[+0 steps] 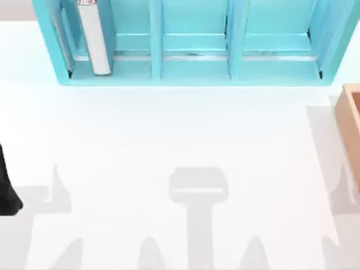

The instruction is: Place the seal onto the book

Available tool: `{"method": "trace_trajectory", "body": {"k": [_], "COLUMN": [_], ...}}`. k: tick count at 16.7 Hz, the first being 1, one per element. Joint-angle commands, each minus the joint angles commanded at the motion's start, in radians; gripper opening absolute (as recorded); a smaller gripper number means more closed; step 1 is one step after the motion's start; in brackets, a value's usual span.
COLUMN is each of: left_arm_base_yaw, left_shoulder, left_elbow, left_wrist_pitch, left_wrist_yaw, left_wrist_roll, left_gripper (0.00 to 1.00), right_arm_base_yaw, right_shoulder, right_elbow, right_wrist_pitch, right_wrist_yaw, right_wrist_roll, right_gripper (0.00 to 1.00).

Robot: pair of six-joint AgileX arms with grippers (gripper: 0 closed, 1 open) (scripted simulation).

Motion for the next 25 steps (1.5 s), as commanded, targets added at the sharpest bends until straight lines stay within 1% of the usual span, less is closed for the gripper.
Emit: {"method": "trace_trajectory", "body": {"k": [3, 5, 9, 12, 21, 25], "left_arm_base_yaw": [-0.002, -0.013, -0.058, -0.103, -0.240, -0.287], "left_shoulder": [0.010, 0.062, 0.292, 0.573, 1.593, 1.925], "left_elbow": [0.004, 0.028, 0.134, 0.239, 0.555, 0.662], "left_wrist_pitch": [0.008, 0.051, 0.221, 0.397, 0.948, 1.147], "left_wrist_yaw": [-0.001, -0.009, -0.046, -0.082, -0.189, -0.224], "left_wrist_roll": [0.000, 0.000, -0.001, -0.002, -0.004, -0.006], "left_gripper": [1.00, 1.00, 1.00, 1.00, 1.00, 1.00], "right_arm_base_yaw": [0.000, 0.000, 0.000, 0.000, 0.000, 0.000], "right_shoulder": [0.000, 0.000, 0.000, 0.000, 0.000, 0.000], "right_elbow": [0.000, 0.000, 0.000, 0.000, 0.000, 0.000], "right_wrist_pitch": [0.000, 0.000, 0.000, 0.000, 0.000, 0.000], "right_wrist_yaw": [0.000, 0.000, 0.000, 0.000, 0.000, 0.000], "right_wrist_roll": [0.000, 0.000, 0.000, 0.000, 0.000, 0.000], "right_gripper": [1.00, 1.00, 1.00, 1.00, 1.00, 1.00]}}
